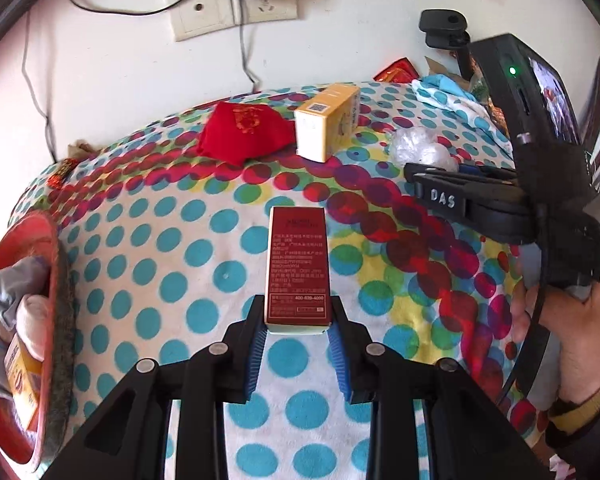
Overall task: Organize objects
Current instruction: 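Carry the red medicine box with the left gripper toward the red tray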
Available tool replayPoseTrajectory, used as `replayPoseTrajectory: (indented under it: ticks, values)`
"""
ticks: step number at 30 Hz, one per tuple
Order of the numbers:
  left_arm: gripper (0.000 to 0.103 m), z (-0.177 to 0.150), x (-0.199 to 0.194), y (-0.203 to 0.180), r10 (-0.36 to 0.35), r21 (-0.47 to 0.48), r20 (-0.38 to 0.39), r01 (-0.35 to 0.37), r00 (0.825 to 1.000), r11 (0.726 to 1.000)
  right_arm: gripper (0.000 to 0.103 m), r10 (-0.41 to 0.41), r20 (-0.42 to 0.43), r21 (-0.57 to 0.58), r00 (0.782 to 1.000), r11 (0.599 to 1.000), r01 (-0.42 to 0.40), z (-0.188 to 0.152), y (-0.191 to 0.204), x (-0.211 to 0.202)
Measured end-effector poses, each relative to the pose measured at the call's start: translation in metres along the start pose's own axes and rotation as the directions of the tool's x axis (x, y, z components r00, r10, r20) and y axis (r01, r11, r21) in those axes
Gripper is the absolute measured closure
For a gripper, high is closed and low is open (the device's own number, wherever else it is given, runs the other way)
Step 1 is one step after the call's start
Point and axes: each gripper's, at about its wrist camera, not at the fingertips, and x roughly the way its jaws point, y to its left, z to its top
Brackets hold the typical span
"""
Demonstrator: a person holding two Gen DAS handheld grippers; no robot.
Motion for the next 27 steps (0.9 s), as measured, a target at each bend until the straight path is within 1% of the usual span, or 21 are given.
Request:
replayPoseTrajectory:
  ticks: [4,6,12,18,23,27]
  values:
    - [0.073,-0.01,-0.021,0.015,0.059,-0.037,0.032,-0.058,0.998,0.998,0.068,0.008,-0.001,0.02,1.0,1.0,-0.008,0.0,-0.004,0.0]
    - [0.073,-0.015,-0.032,0.029,0.069,-0.072,0.039,-0.067,0.997,0.995,0.068,0.007,-0.005,0.017,1.0,1.0,-0.007,0.0,-0.003,0.001]
    - [0.073,-0.028,-0.057,0.067,0.161,-0.163,0.057,-0.15,0.985,0.975,0.067,-0.007,-0.009,0.0,1.0,1.0,0.007,0.0,0.0,0.003]
    - [0.073,-0.041,-0.07,0.103,0.198,-0.229,0.054,-0.18,0.979,0.956,0.067,-0.019,-0.011,-0.011,1.0,1.0,0.019,-0.001,0.001,0.004]
    - [0.073,-0.05,-0.082,0.12,0.214,-0.26,0.062,-0.191,0.975,0.946,0.067,-0.025,-0.012,-0.019,1.0,1.0,0.025,-0.001,0.002,0.005]
    - [0.073,-0.055,-0.092,0.136,0.207,-0.283,0.073,-0.178,0.976,0.942,0.067,-0.026,-0.011,-0.02,1.0,0.999,0.026,-0.002,0.002,0.005]
